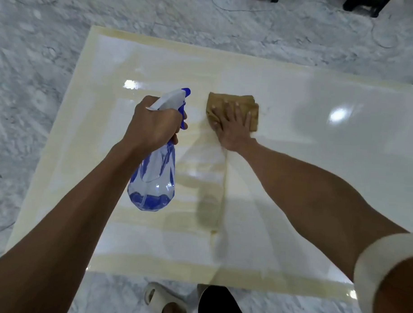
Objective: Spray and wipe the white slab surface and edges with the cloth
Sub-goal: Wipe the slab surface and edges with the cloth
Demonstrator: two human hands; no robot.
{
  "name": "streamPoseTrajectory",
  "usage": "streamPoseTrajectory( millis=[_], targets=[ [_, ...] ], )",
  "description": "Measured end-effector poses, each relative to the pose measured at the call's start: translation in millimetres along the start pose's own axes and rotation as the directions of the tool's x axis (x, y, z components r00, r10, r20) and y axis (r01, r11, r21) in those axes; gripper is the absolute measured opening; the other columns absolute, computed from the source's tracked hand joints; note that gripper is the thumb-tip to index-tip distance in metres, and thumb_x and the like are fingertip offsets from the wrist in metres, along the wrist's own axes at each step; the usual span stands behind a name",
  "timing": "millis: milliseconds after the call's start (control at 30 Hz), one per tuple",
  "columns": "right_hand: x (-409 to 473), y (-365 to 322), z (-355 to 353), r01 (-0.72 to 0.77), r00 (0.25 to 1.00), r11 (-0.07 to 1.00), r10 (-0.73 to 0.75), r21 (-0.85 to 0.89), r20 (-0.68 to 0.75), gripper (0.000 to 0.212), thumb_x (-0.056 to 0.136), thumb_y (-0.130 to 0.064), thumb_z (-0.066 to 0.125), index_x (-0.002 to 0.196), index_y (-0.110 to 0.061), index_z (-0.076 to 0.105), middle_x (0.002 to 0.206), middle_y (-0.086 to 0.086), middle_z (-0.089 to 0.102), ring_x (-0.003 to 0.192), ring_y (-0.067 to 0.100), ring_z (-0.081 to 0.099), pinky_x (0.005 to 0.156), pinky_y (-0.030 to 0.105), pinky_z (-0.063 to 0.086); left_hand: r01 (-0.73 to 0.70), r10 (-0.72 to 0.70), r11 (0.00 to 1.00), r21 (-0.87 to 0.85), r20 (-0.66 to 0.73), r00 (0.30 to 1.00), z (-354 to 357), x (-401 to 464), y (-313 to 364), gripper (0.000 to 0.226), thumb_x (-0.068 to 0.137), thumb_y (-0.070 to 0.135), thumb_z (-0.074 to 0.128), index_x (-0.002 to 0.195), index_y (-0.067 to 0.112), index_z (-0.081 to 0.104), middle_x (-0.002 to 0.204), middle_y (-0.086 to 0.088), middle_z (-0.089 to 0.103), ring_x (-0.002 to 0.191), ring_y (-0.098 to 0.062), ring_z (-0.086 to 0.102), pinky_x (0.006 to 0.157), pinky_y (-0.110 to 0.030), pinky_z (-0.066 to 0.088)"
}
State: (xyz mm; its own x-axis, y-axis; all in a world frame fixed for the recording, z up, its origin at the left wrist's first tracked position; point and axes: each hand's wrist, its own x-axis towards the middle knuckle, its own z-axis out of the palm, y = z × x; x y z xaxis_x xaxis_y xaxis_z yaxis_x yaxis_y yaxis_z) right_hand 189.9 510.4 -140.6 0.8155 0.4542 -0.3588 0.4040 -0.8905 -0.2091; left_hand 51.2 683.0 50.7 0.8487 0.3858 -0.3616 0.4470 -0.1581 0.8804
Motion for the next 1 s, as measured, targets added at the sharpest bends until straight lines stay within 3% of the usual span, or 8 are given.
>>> streamPoseTrajectory(
  millis=[267, 367, 500, 567, 633, 700, 800, 1000],
  targets=[
    [-206.5, -55.6, 84.8, 0.049, 0.997, 0.999, -0.049, 0.008, 0.066, 0.055, 0.106, -0.048, 0.019, 0.157, -0.042, 0.000, 0.167, -0.003, -0.015, 0.153, 0.031, -0.017, 0.119, 0.063, -0.008, 0.062, -0.064, 0.997, 0.033, 0.061, 0.996, -17.2, -133.4, -43.8, 0.019, 0.078, 0.013, 0.051, 0.074, 0.007, 0.068, 0.066, -0.007, 0.067, 0.038, -0.017, 0.052, 0.049, -0.027, 0.051],
    [-289.4, -83.5, 117.5, 0.066, 0.996, 0.998, -0.067, 0.019, 0.053, 0.056, 0.102, -0.053, 0.012, 0.157, -0.043, 0.005, 0.168, -0.004, -0.011, 0.154, 0.031, -0.013, 0.118, 0.062, -0.005, 0.074, -0.078, 0.996, 0.042, 0.083, 0.994, -24.1, -185.7, -66.8, 0.019, 0.079, 0.005, 0.050, 0.078, -0.002, 0.068, 0.067, -0.010, 0.068, 0.039, -0.018, 0.052, 0.052, -0.031, 0.051],
    [-345.8, -110.1, 132.9, 0.056, 0.987, 0.993, -0.071, 0.106, 0.146, 0.050, 0.106, -0.048, 0.022, 0.156, -0.042, 0.018, 0.168, -0.006, 0.002, 0.155, 0.025, -0.006, 0.120, 0.057, -0.001, 0.090, -0.092, 0.996, 0.017, 0.134, 0.987, -33.7, -229.0, -82.8, 0.025, 0.069, 0.020, 0.051, 0.074, 0.003, 0.068, 0.068, -0.008, 0.068, 0.039, -0.018, 0.053, 0.052, -0.030, 0.048],
    [-339.9, -112.7, 107.6, -0.008, 0.997, 0.975, -0.010, 0.220, 0.081, 0.049, 0.105, -0.049, 0.024, 0.146, -0.034, 0.044, 0.154, 0.004, 0.045, 0.146, 0.025, 0.034, 0.115, 0.046, 0.027, 0.083, -0.085, 0.996, 0.020, 0.136, 0.987, -40.1, -233.5, -81.8, 0.027, 0.069, 0.020, 0.051, 0.076, 0.001, 0.068, 0.074, -0.014, 0.070, 0.039, -0.018, 0.054, 0.055, -0.032, 0.048],
    [-322.0, -111.0, 61.4, -0.092, 0.994, 0.884, 0.109, 0.459, -0.009, 0.048, 0.106, -0.046, 0.026, 0.127, -0.019, 0.061, 0.121, 0.011, 0.068, 0.114, 0.030, 0.062, 0.085, 0.034, 0.043, 0.075, -0.079, 0.997, 0.036, 0.128, 0.989, -44.4, -227.3, -74.2, 0.030, 0.069, 0.019, 0.051, 0.080, -0.003, 0.068, 0.081, -0.022, 0.072, 0.040, -0.019, 0.054, 0.057, -0.034, 0.048],
    [-295.0, -105.6, 14.8, -0.157, 0.982, 0.746, 0.190, 0.647, 0.019, 0.048, 0.109, -0.039, 0.031, 0.124, -0.006, 0.061, 0.120, 0.019, 0.066, 0.109, 0.032, 0.062, 0.079, 0.033, 0.042, 0.044, -0.048, 0.998, 0.041, 0.119, 0.992, -49.4, -212.0, -60.8, 0.024, 0.072, 0.017, 0.052, 0.080, 0.002, 0.069, 0.085, -0.022, 0.072, 0.039, -0.019, 0.054, 0.053, -0.031, 0.048],
    [-240.2, -90.0, -47.2, -0.178, 0.970, 0.665, 0.243, 0.725, 0.015, 0.055, 0.108, -0.043, 0.031, 0.131, -0.001, 0.057, 0.127, 0.017, 0.061, 0.113, 0.028, 0.057, 0.098, 0.038, 0.044, -0.002, -0.002, 0.999, 0.041, 0.103, 0.995, -58.3, -179.4, -36.6, 0.025, 0.071, 0.019, 0.052, 0.081, 0.004, 0.070, 0.083, -0.018, 0.073, 0.041, -0.020, 0.055, 0.053, -0.030, 0.049],
    [-86.1, -62.4, -130.9, -0.017, 0.981, 0.809, 0.127, 0.588, -0.147, 0.048, 0.108, -0.040, 0.031, 0.125, -0.005, 0.058, 0.106, 0.009, 0.063, 0.092, 0.024, 0.058, 0.073, 0.029, 0.039, -0.028, 0.030, 0.999, -0.022, 0.064, 0.998, -69.3, -90.1, 8.2, 0.037, 0.072, 0.025, 0.052, 0.089, -0.004, 0.068, 0.078, -0.015, 0.069, 0.041, -0.018, 0.052, 0.051, -0.030, 0.048]
  ],
)
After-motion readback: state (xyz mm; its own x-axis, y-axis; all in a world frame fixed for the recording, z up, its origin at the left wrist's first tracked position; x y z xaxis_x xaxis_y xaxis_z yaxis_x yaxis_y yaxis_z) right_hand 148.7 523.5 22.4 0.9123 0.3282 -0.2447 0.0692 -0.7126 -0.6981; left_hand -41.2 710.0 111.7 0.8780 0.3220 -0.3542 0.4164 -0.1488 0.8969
